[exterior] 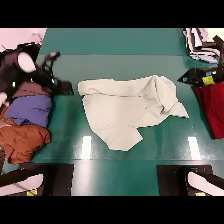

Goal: Fold the shirts.

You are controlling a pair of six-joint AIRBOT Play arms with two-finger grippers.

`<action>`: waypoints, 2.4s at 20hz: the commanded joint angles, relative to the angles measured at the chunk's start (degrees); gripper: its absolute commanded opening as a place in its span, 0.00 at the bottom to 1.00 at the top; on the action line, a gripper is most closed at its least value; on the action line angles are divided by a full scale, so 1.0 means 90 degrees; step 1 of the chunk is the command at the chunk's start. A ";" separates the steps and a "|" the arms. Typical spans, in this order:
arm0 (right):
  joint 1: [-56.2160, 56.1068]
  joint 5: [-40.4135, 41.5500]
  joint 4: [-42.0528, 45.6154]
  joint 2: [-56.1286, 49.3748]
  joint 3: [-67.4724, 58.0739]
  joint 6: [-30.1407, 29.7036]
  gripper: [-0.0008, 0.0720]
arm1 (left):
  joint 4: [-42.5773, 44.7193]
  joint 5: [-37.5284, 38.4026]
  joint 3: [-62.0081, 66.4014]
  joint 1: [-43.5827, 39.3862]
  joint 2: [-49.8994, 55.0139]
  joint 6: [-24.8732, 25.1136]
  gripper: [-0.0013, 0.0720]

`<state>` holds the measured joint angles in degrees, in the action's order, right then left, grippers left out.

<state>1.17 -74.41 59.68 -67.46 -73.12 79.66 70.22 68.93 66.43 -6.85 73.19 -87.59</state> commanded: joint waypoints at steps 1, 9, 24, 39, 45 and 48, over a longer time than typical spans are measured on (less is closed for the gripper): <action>0.0046 0.0034 -0.0017 0.0597 0.0646 -0.0049 0.52 | -0.1447 -0.0894 -0.2329 -0.0223 -0.1069 -0.0005 0.75; 0.0041 0.0029 -0.0024 0.0682 0.0765 -0.0046 0.52 | -0.2684 -0.3371 -0.4014 -0.1994 -0.1399 -0.0197 0.75; 0.0391 -0.0884 0.0571 0.0687 0.0882 -0.0046 0.52 | -0.1668 -0.2645 -0.2994 -0.0806 -0.1413 -0.0551 0.05; 0.0087 0.0289 0.0316 0.1018 0.4641 0.0155 0.65 | -0.0826 -0.1916 -0.2402 0.0301 -0.1999 -0.0379 0.05; -0.0335 0.0593 -0.0034 0.0403 0.4614 0.0306 0.52 | -0.0821 -0.1797 -0.2402 0.0301 -0.2001 -0.0219 0.05; -0.0627 0.0886 0.0034 0.0267 0.4354 0.0289 0.34 | -0.0753 -0.1688 -0.2402 0.0301 -0.2001 -0.0214 0.05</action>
<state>-2.31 -69.49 59.92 -63.51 -32.62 82.02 62.96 52.84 44.75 -4.21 55.22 -89.73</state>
